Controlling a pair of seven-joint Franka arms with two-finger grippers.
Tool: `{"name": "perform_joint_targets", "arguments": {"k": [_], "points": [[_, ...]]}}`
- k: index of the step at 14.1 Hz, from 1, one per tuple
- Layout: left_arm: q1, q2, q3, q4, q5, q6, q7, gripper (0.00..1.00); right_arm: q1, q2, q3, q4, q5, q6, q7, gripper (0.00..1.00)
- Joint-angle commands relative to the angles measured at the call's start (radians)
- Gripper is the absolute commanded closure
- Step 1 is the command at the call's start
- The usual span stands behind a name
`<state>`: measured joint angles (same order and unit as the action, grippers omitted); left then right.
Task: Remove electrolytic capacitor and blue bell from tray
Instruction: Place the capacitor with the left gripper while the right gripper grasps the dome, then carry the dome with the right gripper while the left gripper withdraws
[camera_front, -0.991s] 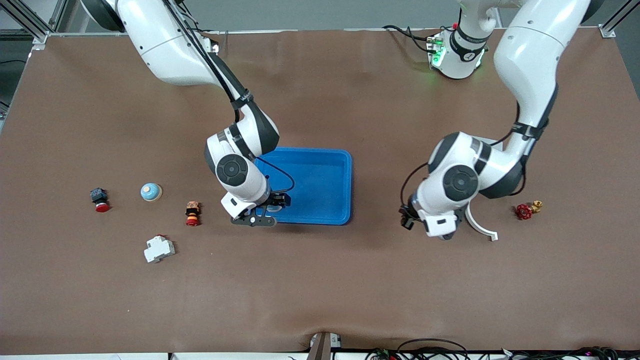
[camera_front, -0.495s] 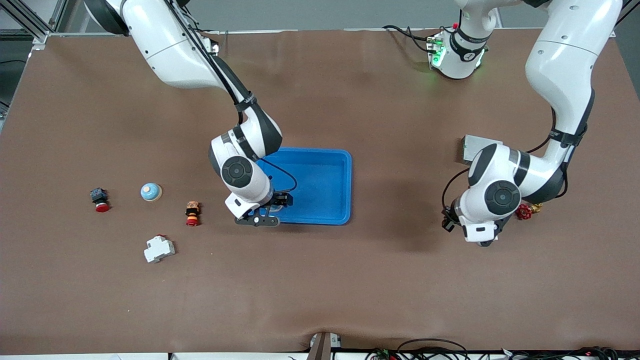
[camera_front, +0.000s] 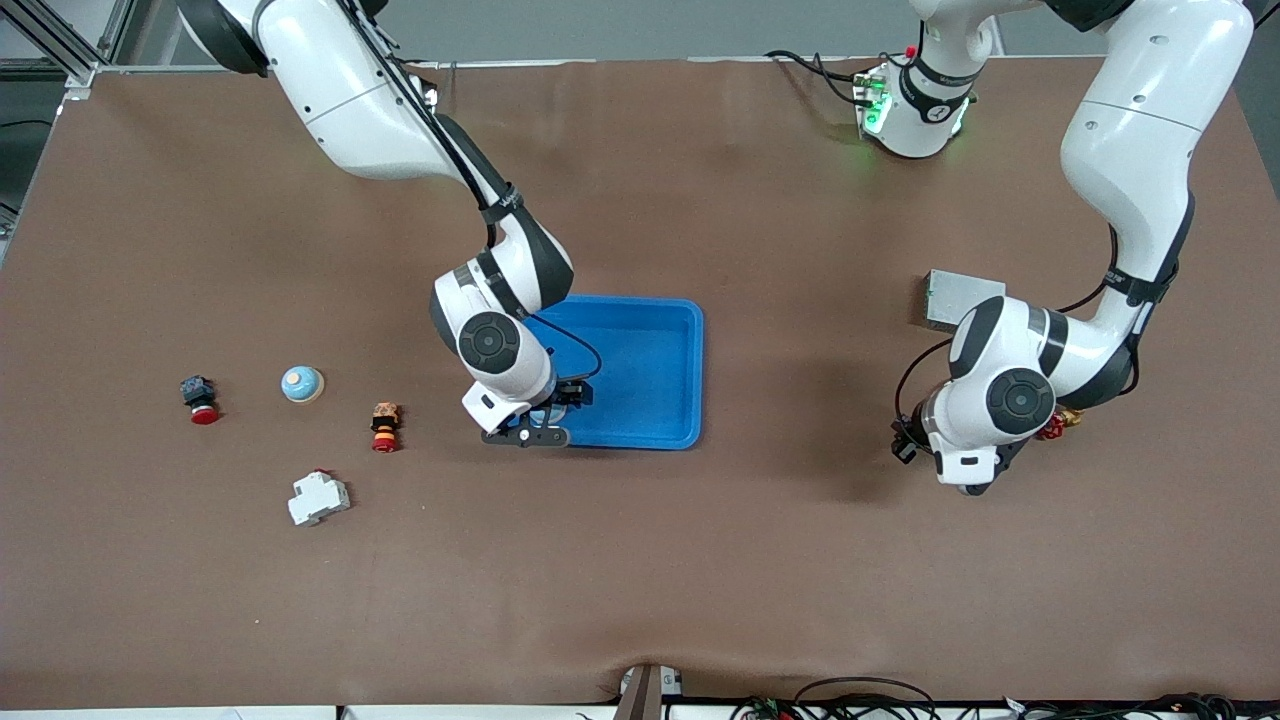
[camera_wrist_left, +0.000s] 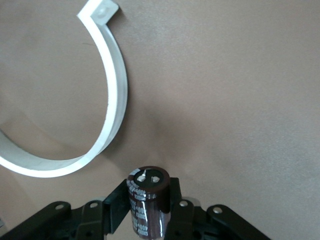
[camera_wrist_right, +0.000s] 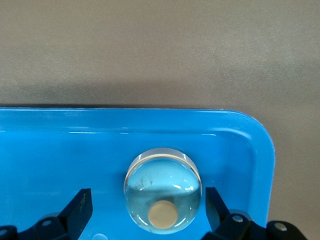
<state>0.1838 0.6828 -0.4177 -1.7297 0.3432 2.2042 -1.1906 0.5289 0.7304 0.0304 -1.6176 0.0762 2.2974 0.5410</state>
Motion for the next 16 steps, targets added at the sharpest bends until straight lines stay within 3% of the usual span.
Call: {"name": "perform_joint_targets", "arguments": {"k": [1,2,7,8,9,10,11,13,16], "points": [[0.009,-0.002,-0.007,0.006,0.022,0.011,0.014,0.52,0.008,0.010,-0.007,0.002,0.004,-0.007,-0.006,0.00],[0.010,-0.008,-0.007,0.006,0.020,0.009,0.014,0.01,0.009,0.015,-0.007,0.001,0.004,-0.007,-0.006,0.00],[0.020,-0.136,-0.016,0.007,0.008,-0.047,0.081,0.00,0.010,0.015,-0.007,-0.004,0.004,-0.006,-0.006,0.00],[0.022,-0.164,-0.016,0.007,0.005,-0.049,0.135,0.00,0.010,0.015,-0.007,-0.004,0.004,-0.007,-0.006,0.20],[0.026,-0.193,-0.016,0.007,0.005,-0.055,0.199,0.00,0.010,0.015,-0.006,-0.002,0.004,-0.007,-0.006,0.49],[0.034,-0.221,-0.018,0.007,0.004,-0.072,0.262,0.00,0.010,0.015,-0.007,-0.001,0.004,-0.007,-0.006,0.70],[0.036,-0.254,-0.018,0.009,-0.003,-0.089,0.311,0.00,0.010,0.015,-0.007,-0.001,0.004,-0.007,-0.006,0.80],[0.043,-0.307,-0.016,0.039,-0.039,-0.153,0.411,0.00,0.010,0.011,-0.006,0.001,0.004,-0.012,-0.006,0.91],[0.055,-0.394,-0.015,0.081,-0.113,-0.290,0.531,0.00,0.016,-0.031,-0.006,-0.001,0.004,-0.060,-0.019,0.91]]}}
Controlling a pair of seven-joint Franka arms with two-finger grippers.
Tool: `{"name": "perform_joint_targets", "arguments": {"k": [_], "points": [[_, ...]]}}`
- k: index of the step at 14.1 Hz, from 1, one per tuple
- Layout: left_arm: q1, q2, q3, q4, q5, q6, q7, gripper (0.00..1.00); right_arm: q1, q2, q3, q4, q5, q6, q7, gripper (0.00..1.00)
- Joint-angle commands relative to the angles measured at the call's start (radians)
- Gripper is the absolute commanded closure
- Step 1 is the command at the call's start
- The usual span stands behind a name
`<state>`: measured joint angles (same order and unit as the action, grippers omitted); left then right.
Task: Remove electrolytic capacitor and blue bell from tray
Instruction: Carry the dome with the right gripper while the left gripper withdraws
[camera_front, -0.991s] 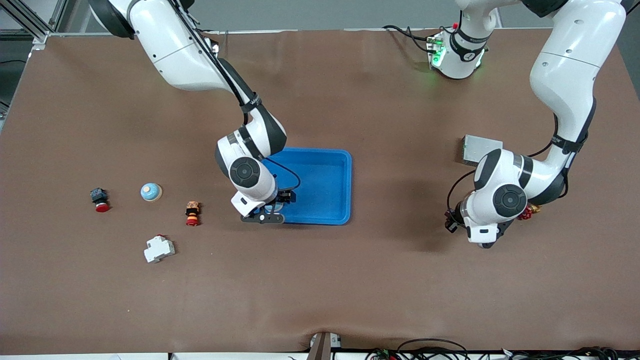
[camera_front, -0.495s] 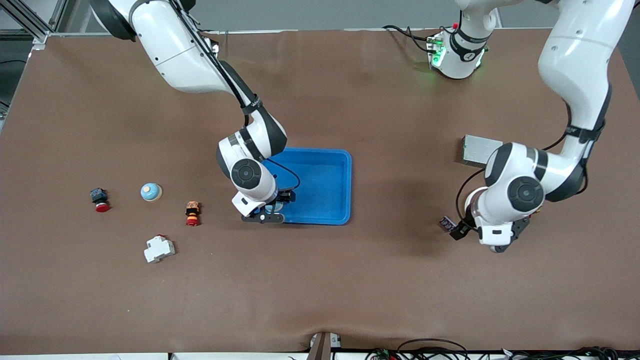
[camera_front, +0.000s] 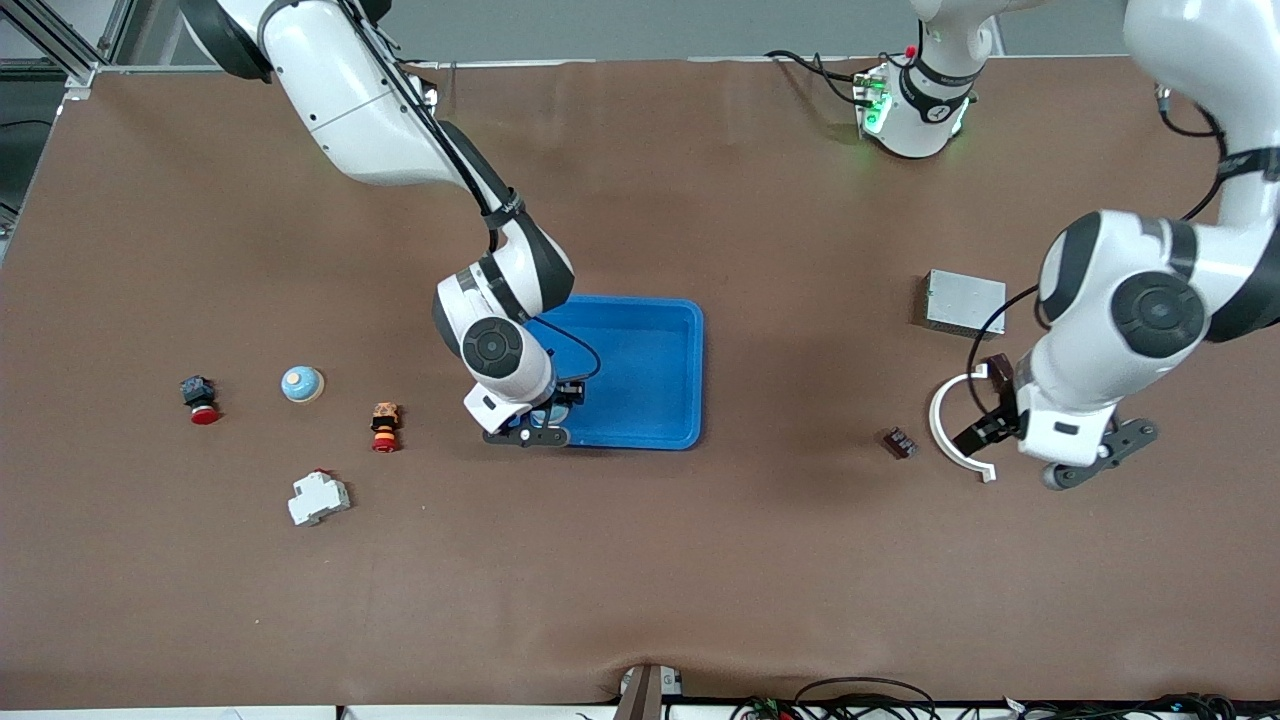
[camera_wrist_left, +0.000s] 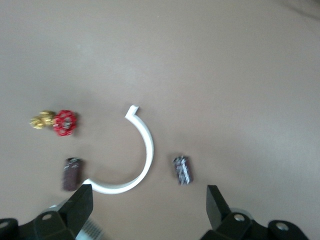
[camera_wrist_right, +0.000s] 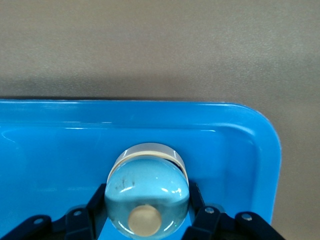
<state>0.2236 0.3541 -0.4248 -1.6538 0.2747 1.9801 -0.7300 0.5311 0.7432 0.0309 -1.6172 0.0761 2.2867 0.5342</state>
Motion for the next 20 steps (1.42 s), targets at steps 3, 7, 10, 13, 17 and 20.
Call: {"name": "perform_joint_targets", "arguments": {"k": [3,7,10,13,17,20], "points": [[0.042,-0.128,-0.009,0.044,-0.112,-0.122,0.180,0.00,-0.031,-0.140,-0.019,0.002,-0.001,-0.219,-0.220,0.91],[0.057,-0.196,-0.005,0.118,-0.121,-0.262,0.394,0.00,-0.179,-0.203,-0.022,0.008,-0.002,-0.312,-0.527,0.91],[0.062,-0.243,0.000,0.172,-0.130,-0.389,0.475,0.00,-0.305,-0.205,-0.022,0.022,-0.016,-0.320,-0.779,0.91],[0.111,-0.294,-0.011,0.192,-0.187,-0.448,0.524,0.00,-0.442,-0.196,-0.022,0.025,-0.061,-0.316,-1.049,0.91],[-0.149,-0.389,0.242,0.169,-0.209,-0.544,0.577,0.00,-0.572,-0.144,-0.022,0.054,-0.082,-0.287,-1.302,0.90],[-0.245,-0.464,0.340,0.088,-0.250,-0.554,0.577,0.00,-0.629,-0.104,-0.022,0.051,-0.168,-0.198,-1.379,0.88]]}}
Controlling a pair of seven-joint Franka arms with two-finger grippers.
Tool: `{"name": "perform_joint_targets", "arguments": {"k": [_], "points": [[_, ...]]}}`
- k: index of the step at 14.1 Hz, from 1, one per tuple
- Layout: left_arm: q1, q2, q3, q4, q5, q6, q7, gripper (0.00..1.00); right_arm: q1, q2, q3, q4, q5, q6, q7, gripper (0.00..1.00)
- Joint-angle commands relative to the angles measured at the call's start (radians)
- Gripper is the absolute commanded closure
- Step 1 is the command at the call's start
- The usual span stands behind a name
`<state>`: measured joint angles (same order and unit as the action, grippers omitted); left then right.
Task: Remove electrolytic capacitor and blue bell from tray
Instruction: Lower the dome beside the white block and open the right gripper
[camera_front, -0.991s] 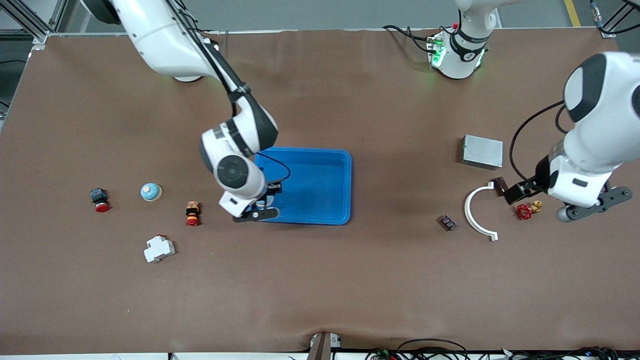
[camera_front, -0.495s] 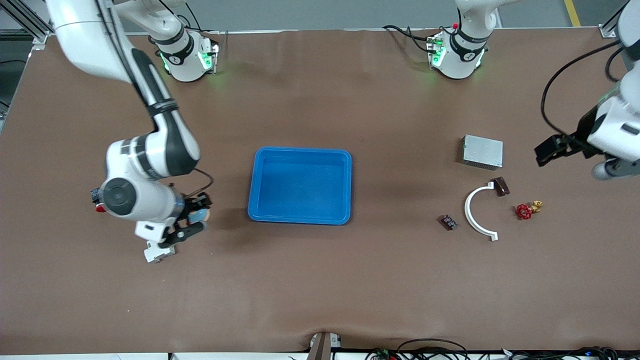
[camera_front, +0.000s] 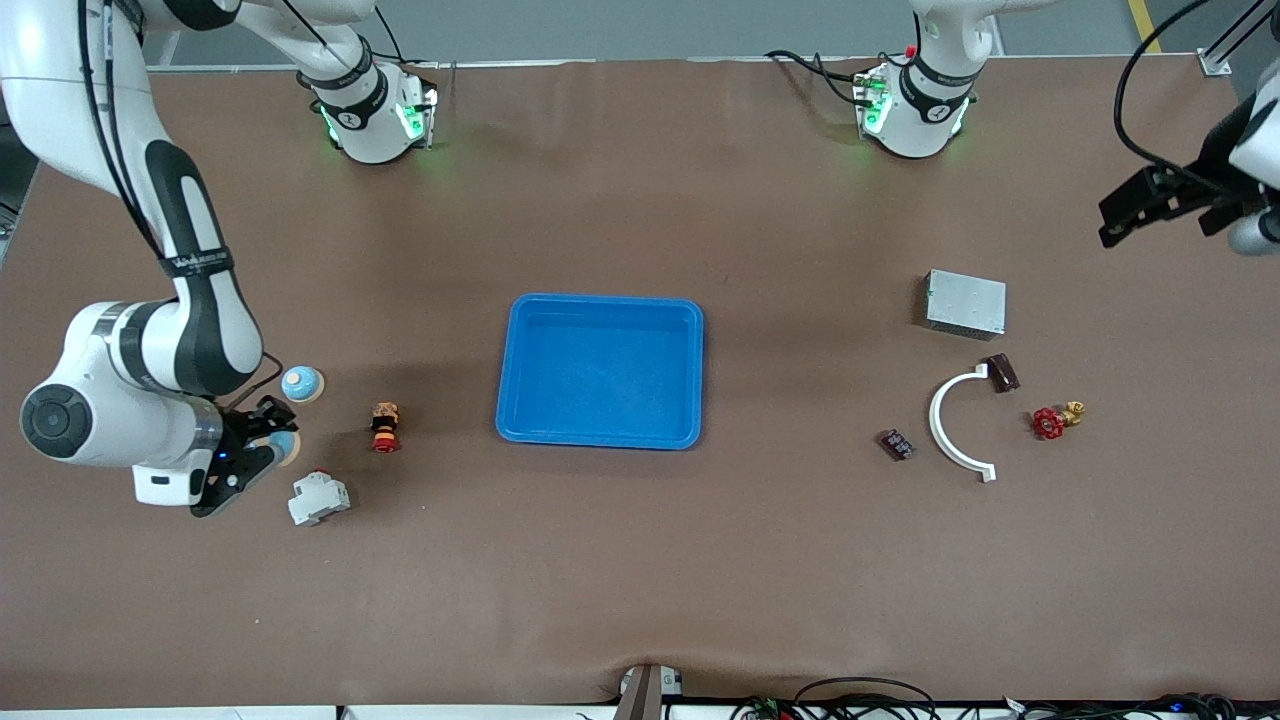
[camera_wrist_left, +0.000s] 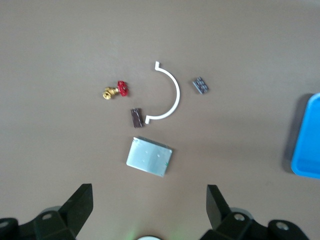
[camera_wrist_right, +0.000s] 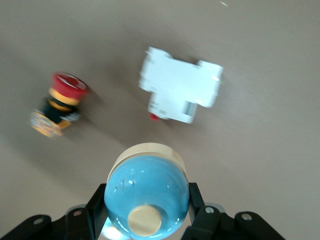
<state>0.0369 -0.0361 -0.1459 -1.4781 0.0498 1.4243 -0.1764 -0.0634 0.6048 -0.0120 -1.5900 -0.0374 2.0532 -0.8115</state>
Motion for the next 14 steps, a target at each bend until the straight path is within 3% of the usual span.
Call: {"name": "perform_joint_targets", "arguments": {"k": [1,4,14], "points": [[-0.098,-0.076,0.099,-0.088,-0.024,0.001,0.021,0.00,-0.038,0.045,0.021,0.024,-0.093,0.057,-0.035,0.87],[-0.060,-0.079,0.069,-0.082,-0.034,0.005,0.023,0.00,-0.058,0.062,0.021,0.018,-0.165,0.099,-0.057,0.87],[-0.063,-0.071,0.061,-0.041,-0.034,-0.005,0.025,0.00,-0.124,0.161,0.023,0.016,-0.157,0.206,-0.164,0.86]]}}
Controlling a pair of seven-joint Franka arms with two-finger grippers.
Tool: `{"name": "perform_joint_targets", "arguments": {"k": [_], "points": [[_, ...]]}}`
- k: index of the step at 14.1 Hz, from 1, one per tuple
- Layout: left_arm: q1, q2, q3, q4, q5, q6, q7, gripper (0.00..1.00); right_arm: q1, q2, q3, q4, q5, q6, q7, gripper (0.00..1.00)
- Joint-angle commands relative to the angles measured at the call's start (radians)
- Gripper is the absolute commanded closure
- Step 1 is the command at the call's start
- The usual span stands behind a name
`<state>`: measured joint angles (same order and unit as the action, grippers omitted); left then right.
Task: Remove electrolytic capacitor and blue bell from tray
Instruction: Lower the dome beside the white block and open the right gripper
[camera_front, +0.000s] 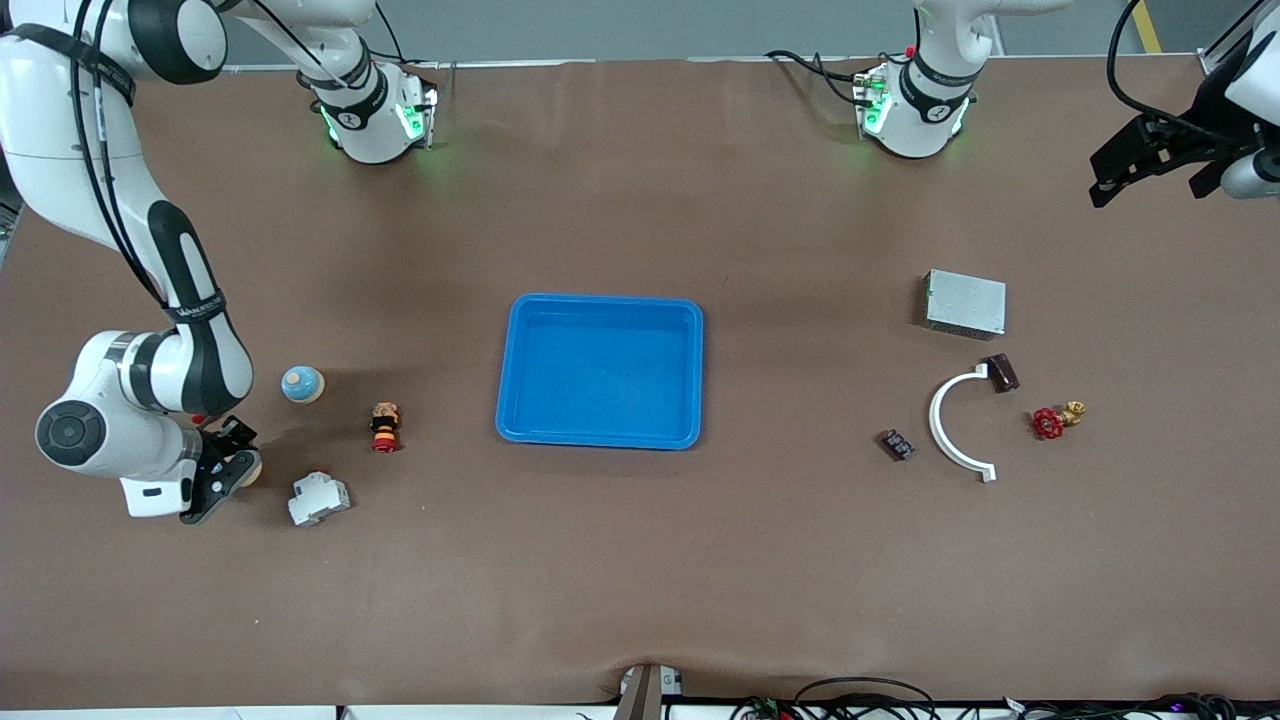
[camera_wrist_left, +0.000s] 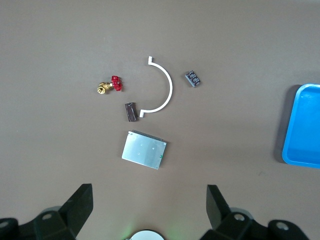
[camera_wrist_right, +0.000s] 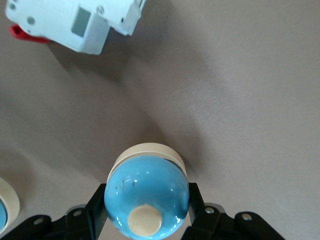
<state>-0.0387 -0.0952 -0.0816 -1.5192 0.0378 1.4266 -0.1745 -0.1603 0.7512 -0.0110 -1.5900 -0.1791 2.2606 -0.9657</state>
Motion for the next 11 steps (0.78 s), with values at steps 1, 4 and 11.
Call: {"name": "perform_joint_targets", "arguments": {"k": [1,4,11], "points": [[0.016,-0.012,-0.001,0.001,-0.022,-0.008,0.026,0.00,-0.028,0.023,0.022,0.016,-0.013,0.002,-0.010,0.86],[0.016,-0.009,-0.001,0.004,-0.018,-0.006,0.026,0.00,-0.027,0.025,0.022,0.016,-0.010,0.008,-0.008,0.70],[0.016,-0.001,0.002,0.002,-0.010,-0.005,0.024,0.00,-0.015,-0.033,0.034,0.042,0.004,-0.191,0.007,0.00]]}}
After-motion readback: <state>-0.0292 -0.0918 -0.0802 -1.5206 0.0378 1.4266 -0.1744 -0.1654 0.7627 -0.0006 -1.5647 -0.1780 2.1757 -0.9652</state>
